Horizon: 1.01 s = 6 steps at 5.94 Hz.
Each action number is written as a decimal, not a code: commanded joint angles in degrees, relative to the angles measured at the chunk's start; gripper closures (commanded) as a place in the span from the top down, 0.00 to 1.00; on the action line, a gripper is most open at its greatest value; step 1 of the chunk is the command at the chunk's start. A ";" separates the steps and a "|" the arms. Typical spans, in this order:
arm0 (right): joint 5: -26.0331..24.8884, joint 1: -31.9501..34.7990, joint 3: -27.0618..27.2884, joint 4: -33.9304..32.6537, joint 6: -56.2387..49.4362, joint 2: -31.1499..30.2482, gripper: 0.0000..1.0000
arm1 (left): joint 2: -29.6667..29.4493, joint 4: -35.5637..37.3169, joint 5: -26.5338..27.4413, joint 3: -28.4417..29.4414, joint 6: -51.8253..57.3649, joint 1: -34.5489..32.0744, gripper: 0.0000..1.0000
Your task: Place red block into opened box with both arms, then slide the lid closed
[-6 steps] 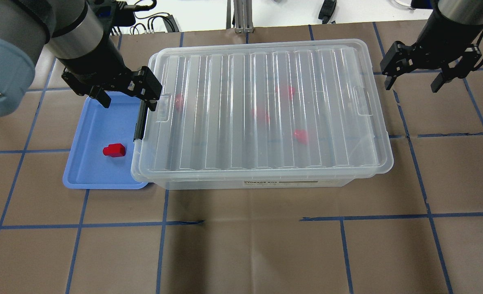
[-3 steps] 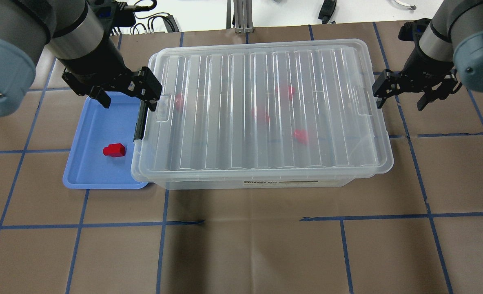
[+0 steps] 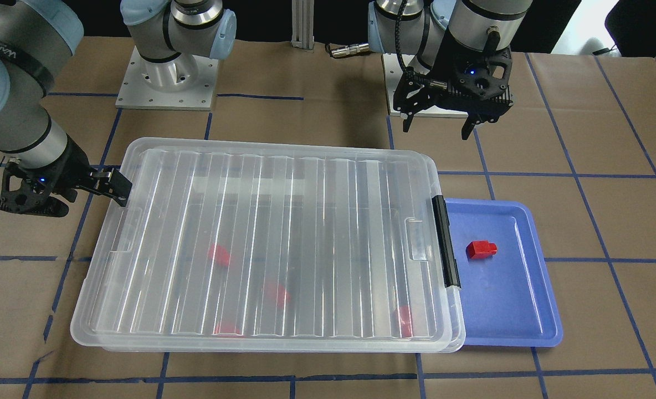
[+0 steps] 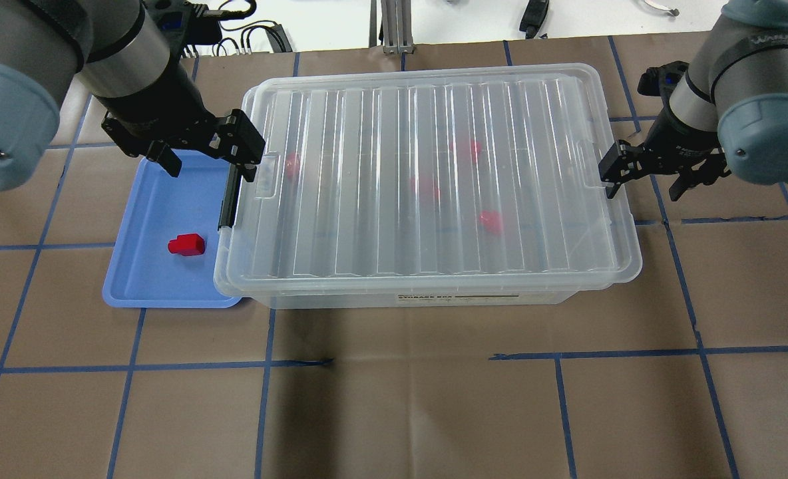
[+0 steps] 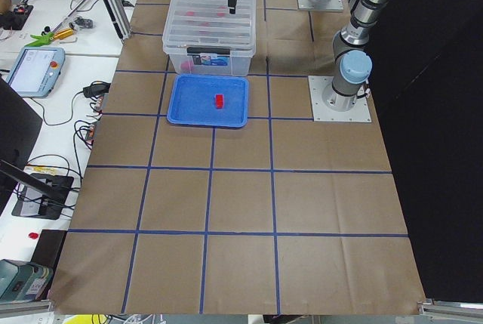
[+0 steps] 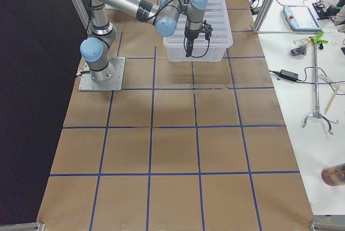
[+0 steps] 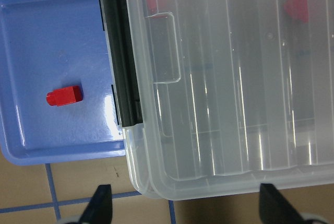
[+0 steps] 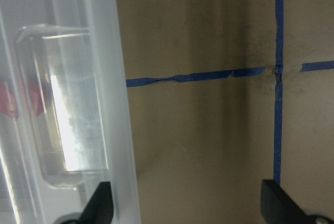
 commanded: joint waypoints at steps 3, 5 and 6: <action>-1.33 -7.28 0.02 -2.63 -10.19 0.84 1.00 | 0.11 0.45 -0.17 0.87 9.14 1.66 0.98; -3.34 -10.79 0.11 -5.36 -12.93 0.85 1.00 | 0.55 -0.41 0.00 -0.53 33.59 6.39 0.98; -3.35 -12.81 -0.07 -5.45 -15.03 0.76 1.00 | -0.41 -0.51 -0.17 -0.62 44.19 10.85 0.98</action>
